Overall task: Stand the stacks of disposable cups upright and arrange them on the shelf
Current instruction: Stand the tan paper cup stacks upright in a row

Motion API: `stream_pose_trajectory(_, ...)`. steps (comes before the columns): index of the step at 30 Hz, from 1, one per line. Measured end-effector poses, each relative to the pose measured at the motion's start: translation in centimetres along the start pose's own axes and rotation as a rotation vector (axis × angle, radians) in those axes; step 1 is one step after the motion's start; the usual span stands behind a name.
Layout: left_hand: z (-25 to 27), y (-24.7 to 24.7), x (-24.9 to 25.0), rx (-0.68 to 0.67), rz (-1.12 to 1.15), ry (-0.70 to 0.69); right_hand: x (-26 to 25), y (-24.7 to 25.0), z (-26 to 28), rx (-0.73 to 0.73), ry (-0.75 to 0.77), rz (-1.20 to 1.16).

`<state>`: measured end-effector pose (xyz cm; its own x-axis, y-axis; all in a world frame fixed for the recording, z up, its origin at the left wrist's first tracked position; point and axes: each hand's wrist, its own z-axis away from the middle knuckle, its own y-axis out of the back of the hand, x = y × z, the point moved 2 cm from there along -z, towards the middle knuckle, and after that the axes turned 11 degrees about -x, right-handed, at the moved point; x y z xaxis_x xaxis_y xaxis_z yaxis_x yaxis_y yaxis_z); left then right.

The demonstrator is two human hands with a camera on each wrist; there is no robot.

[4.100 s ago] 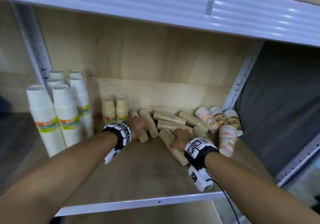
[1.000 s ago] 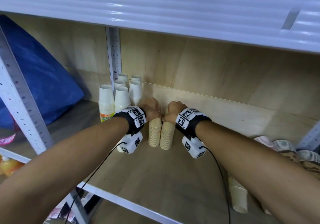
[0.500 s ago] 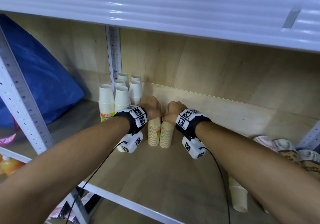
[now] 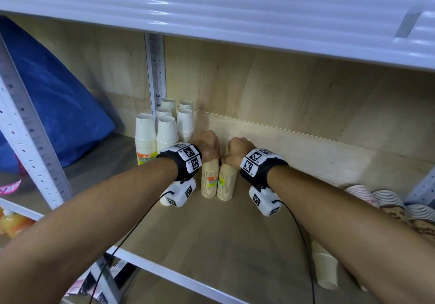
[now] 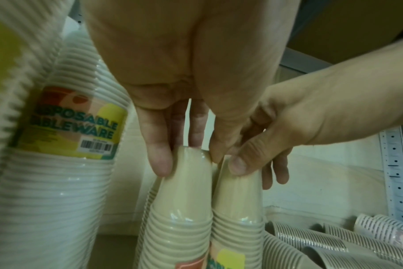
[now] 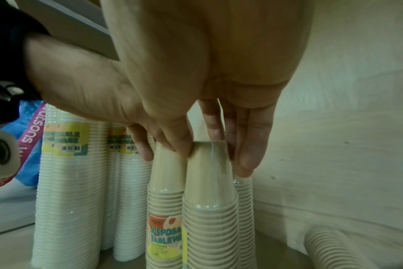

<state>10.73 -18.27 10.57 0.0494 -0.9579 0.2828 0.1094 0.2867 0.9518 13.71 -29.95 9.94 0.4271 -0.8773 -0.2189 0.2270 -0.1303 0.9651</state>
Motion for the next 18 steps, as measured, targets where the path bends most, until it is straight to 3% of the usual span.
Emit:
stream_pose_trajectory(3, -0.18, -0.19, -0.11, -0.018, 0.015, -0.053, 0.05, -0.17, -0.19, -0.02, 0.015, 0.03)
stream_pose_trajectory(18, -0.58, -0.14, -0.46, -0.029, -0.035, -0.036, 0.26, -0.37, -0.65, -0.045, 0.056, -0.01)
